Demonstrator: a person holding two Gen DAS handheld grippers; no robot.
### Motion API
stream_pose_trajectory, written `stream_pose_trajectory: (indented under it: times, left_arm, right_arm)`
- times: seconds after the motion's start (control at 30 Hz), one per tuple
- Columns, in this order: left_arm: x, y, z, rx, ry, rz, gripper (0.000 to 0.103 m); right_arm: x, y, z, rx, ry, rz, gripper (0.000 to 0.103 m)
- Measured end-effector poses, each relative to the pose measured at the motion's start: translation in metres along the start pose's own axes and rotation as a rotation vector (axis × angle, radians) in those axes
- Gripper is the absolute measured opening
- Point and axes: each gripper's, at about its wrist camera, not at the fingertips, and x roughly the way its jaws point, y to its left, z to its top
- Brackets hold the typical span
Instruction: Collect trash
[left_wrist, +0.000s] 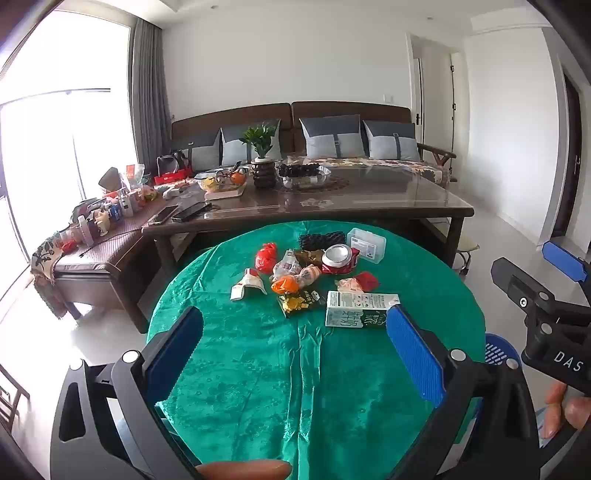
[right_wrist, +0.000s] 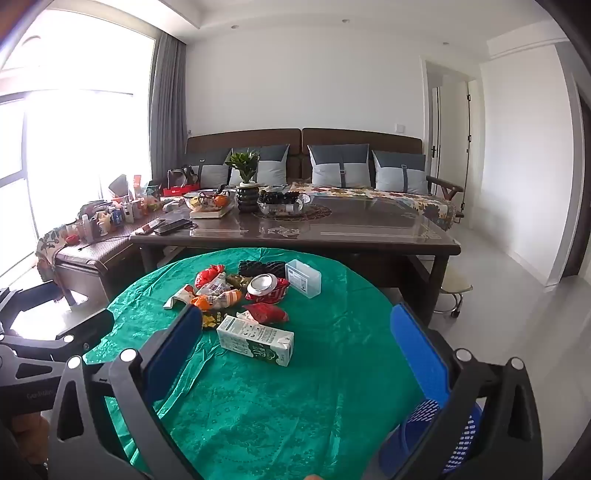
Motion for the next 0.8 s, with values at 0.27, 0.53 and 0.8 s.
stream_pose_trajectory:
  times: [0.27, 0.53, 0.8]
  left_arm:
    - [0.0000, -0.0003, -0.0001, 0.000, 0.008, -0.001, 0.099]
    - [0.0008, -0.0001, 0.0000, 0.001, 0.013, -0.002, 0.098]
    - [0.0001, 0.0002, -0.0003, -0.003, 0.008, 0.001, 0.098]
  right_arm:
    - [0.0002, -0.0012, 0.0003, 0.001, 0.001, -0.008, 0.098]
    - [0.0001, -0.0016, 0.0000, -0.007, 0.006, -0.004, 0.098]
    - [-0.0005, -0.0017, -0.0001, -0.006, 0.007, -0.003, 0.098]
